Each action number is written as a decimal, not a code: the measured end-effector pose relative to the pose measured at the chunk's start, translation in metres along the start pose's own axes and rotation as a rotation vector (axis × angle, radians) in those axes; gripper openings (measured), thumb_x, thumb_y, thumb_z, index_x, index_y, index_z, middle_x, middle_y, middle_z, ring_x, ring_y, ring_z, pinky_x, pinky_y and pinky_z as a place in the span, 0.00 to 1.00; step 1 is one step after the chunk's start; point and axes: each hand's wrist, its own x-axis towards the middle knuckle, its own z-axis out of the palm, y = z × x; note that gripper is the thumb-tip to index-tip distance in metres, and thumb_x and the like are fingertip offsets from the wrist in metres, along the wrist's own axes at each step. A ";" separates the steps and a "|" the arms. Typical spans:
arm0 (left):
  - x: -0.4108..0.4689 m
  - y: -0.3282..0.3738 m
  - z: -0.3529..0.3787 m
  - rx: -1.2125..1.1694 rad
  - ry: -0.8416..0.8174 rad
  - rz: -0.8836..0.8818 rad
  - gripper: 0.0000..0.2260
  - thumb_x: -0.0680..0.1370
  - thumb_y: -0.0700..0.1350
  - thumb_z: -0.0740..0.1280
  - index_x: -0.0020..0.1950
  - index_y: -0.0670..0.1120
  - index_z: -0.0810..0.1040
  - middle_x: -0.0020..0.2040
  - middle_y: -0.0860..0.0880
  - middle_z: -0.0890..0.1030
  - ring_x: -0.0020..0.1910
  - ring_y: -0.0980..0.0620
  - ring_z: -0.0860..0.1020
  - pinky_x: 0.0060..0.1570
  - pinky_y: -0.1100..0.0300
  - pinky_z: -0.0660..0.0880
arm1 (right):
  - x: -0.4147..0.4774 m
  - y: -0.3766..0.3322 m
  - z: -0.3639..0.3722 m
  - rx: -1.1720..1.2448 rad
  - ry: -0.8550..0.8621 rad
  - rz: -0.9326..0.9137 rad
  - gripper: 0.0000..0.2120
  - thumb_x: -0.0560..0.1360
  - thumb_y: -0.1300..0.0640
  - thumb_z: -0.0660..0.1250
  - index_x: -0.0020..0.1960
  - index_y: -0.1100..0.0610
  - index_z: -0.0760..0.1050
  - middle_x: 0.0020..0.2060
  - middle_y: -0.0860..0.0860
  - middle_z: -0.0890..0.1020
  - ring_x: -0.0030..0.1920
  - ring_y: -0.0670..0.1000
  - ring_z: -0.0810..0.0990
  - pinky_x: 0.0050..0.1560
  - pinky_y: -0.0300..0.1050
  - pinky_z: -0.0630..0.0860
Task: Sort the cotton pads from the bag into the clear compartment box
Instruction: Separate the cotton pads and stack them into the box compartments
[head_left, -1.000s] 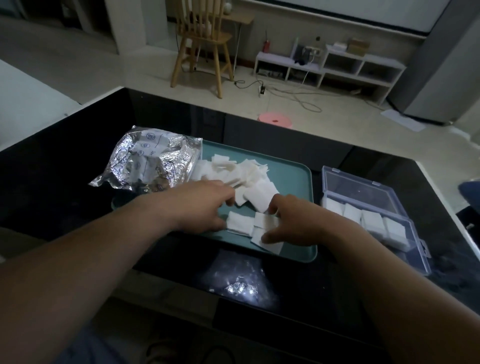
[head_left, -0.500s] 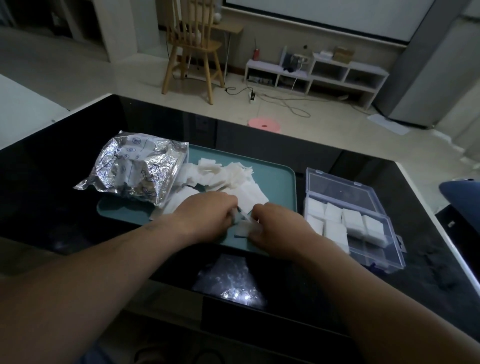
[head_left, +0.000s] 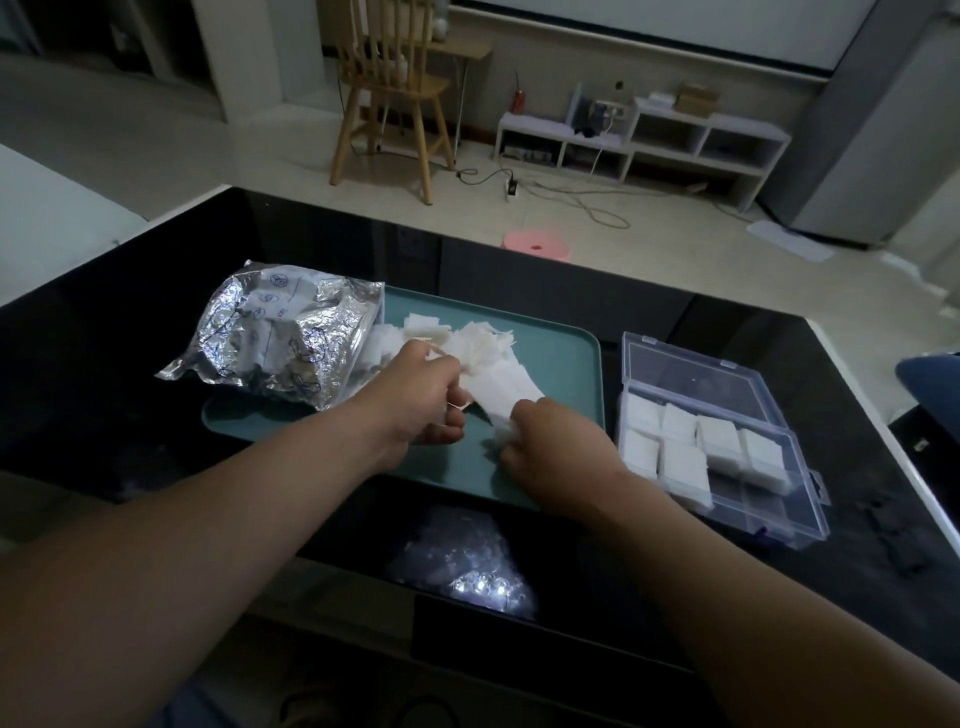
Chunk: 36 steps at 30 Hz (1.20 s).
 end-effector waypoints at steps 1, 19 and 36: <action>0.000 -0.002 0.000 -0.015 0.001 -0.019 0.09 0.80 0.37 0.59 0.59 0.46 0.70 0.40 0.43 0.74 0.30 0.50 0.72 0.26 0.61 0.73 | 0.002 0.004 -0.004 0.182 -0.008 0.052 0.11 0.81 0.50 0.64 0.49 0.58 0.75 0.48 0.58 0.82 0.45 0.59 0.80 0.40 0.47 0.72; 0.001 -0.024 0.009 0.427 -0.037 0.350 0.05 0.77 0.46 0.72 0.48 0.47 0.77 0.35 0.55 0.81 0.34 0.59 0.77 0.37 0.59 0.71 | -0.006 0.003 -0.026 1.597 -0.388 0.193 0.22 0.87 0.45 0.53 0.69 0.59 0.76 0.59 0.64 0.84 0.53 0.58 0.85 0.55 0.52 0.80; -0.001 -0.015 0.009 0.299 -0.091 0.293 0.06 0.74 0.39 0.72 0.46 0.41 0.77 0.31 0.46 0.81 0.29 0.49 0.77 0.33 0.55 0.72 | -0.006 0.028 -0.043 0.861 0.191 0.009 0.03 0.78 0.54 0.75 0.47 0.52 0.84 0.40 0.47 0.86 0.39 0.43 0.82 0.43 0.43 0.76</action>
